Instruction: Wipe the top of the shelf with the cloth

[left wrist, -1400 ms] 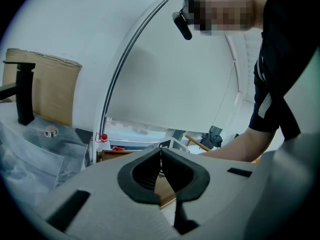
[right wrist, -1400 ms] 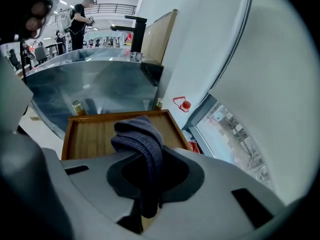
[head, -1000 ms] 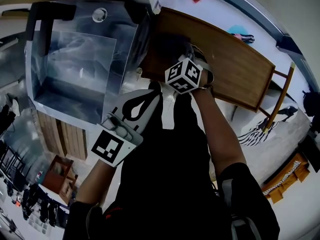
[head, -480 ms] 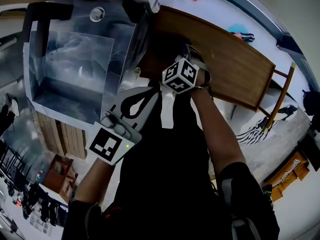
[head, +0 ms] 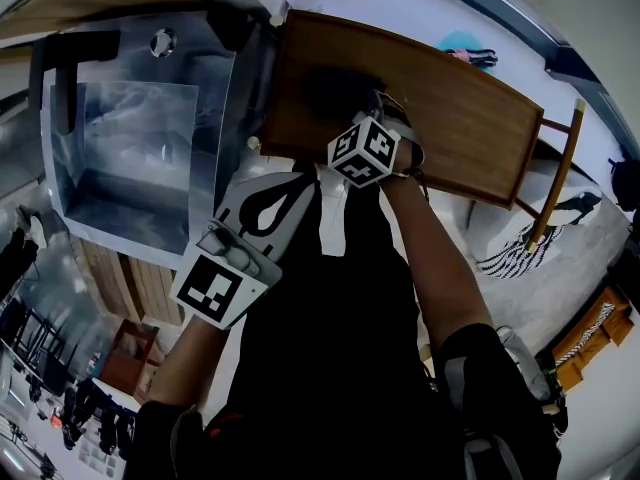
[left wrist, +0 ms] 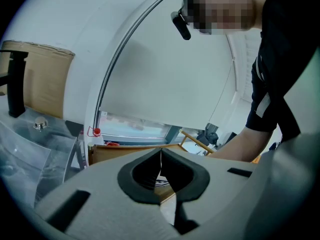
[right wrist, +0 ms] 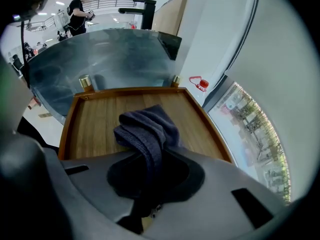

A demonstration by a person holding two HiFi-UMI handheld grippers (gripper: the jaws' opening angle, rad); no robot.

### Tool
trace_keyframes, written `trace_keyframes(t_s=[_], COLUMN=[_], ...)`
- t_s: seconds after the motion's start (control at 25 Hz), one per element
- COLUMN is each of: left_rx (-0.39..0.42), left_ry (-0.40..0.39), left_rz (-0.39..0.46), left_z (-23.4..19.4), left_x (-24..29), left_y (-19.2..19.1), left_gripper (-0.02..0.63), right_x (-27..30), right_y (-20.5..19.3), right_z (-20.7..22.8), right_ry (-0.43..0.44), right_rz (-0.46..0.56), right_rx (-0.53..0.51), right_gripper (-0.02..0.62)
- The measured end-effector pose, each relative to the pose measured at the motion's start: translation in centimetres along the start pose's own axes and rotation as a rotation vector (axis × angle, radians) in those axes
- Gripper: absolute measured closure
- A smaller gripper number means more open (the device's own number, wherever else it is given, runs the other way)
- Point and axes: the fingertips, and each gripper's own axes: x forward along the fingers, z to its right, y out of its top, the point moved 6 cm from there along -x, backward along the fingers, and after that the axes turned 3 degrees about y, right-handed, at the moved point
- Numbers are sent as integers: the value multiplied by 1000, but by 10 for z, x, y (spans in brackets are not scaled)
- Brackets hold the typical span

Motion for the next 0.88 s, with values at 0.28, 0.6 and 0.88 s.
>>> trace_keyframes(t_s=[0.28, 0.6, 0.88], left_rx=[22, 49, 73], left_ry=[-31, -72, -115], left_rz=[-13, -37, -61], left_z=[19, 45, 70], left_x=[20, 48, 72], left_y=[4, 5, 7], left_gripper=[583, 583, 583], right_x=[-12, -28, -43], right_y=[-34, -76, -114], right_z=[12, 27, 40], right_ry=[-20, -44, -69], right_rz=[-17, -31, -47], right_rx=[45, 93, 145], right_gripper=[555, 555, 555])
